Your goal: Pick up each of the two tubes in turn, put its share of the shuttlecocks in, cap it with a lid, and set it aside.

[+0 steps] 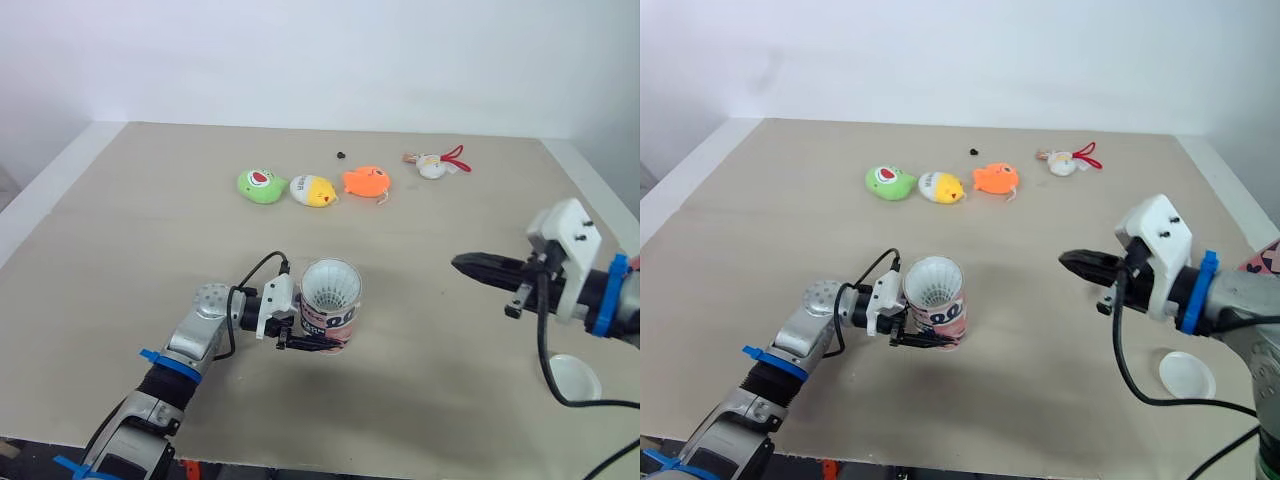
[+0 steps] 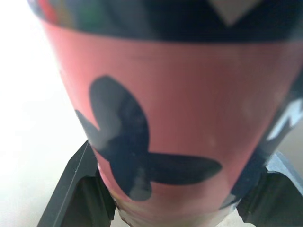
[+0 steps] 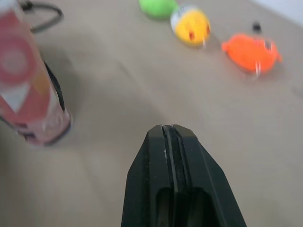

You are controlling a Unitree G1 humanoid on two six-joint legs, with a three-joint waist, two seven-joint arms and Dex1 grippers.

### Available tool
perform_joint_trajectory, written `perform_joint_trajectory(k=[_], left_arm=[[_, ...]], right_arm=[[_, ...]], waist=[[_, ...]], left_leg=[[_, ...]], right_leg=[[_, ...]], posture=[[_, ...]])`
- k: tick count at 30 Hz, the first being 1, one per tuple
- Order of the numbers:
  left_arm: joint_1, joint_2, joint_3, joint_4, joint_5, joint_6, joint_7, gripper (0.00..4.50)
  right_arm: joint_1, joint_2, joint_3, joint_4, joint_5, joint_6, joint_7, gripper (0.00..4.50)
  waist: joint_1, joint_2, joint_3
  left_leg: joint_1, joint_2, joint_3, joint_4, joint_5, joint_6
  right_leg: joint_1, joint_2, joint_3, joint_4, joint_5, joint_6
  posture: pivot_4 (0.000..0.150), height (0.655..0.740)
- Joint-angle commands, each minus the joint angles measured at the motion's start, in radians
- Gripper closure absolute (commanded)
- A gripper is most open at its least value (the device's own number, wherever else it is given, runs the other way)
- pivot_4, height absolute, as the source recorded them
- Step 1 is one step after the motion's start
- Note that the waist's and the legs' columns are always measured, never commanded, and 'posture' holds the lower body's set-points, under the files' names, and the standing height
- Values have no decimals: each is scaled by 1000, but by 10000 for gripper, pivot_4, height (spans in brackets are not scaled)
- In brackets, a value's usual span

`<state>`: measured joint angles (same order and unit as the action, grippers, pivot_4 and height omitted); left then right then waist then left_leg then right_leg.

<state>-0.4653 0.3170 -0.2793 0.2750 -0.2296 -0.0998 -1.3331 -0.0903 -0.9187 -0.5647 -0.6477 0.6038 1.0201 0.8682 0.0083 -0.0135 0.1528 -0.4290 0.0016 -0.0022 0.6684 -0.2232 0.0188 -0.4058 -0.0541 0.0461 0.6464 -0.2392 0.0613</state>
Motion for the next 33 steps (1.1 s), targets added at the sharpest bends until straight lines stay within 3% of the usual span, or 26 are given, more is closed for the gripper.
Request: perform_joint_trajectory(k=[1, 7, 8, 10, 15, 22, 33], left_arm=[[44, 6, -23, 6, 34, -28, 24, 19246], [92, -14, -18, -36, 30, -51, 96, 19246], [101, -9, -27, -50, 20, -31, 84, 19246], [119, 2, -40, -79, 7, -7, 64, 19246], [151, 22, -59, -152, -1, 72, 69, 19246], [143, 24, -59, -167, 9, 85, 97, 19246], [129, 22, -43, -153, 16, 41, 140, 19246]], right_arm=[[35, -18, -84, -12, -19, -36, -25, 30498], [253, -65, -138, 70, -73, -118, 83, 2150], [288, -84, -143, 103, -84, -138, 116, 635], [340, -107, -155, 147, -100, -179, 167, 635], [337, -232, -144, 543, -177, -333, 299, 635], [338, -296, -82, 819, -232, -457, 416, 635], [257, -309, 50, 999, -288, -524, 428, 635]], waist=[[0, 0, 0], [4, 0, 0], [4, 0, 0], [3, 0, 0], [-1, -1, 0], [0, 0, -1], [0, 1, -1]], left_leg=[[1, 0, 0, 0, 0, 0], [2, 0, 0, 1, 1, 1], [2, -1, 0, 1, 1, 1], [3, -2, 1, 1, 1, 2], [5, -2, 6, 1, 0, 3], [6, -4, 4, -6, 0, 4], [7, -6, 6, -6, 0, 4]], right_leg=[[0, 0, 0, 0, 0, 0], [3, -1, 1, -1, -2, 2], [4, -1, 1, -1, -2, 2], [4, -2, 1, -1, -3, 5], [4, -4, 2, -2, -3, 6], [4, -3, 4, -2, -5, 3], [4, -4, 8, -2, -6, 8]], posture=[[1500, 7400], [1500, 7400], [1500, 7400], [1500, 7400], [1500, 7400], [1500, 7400], [1500, 7400]])
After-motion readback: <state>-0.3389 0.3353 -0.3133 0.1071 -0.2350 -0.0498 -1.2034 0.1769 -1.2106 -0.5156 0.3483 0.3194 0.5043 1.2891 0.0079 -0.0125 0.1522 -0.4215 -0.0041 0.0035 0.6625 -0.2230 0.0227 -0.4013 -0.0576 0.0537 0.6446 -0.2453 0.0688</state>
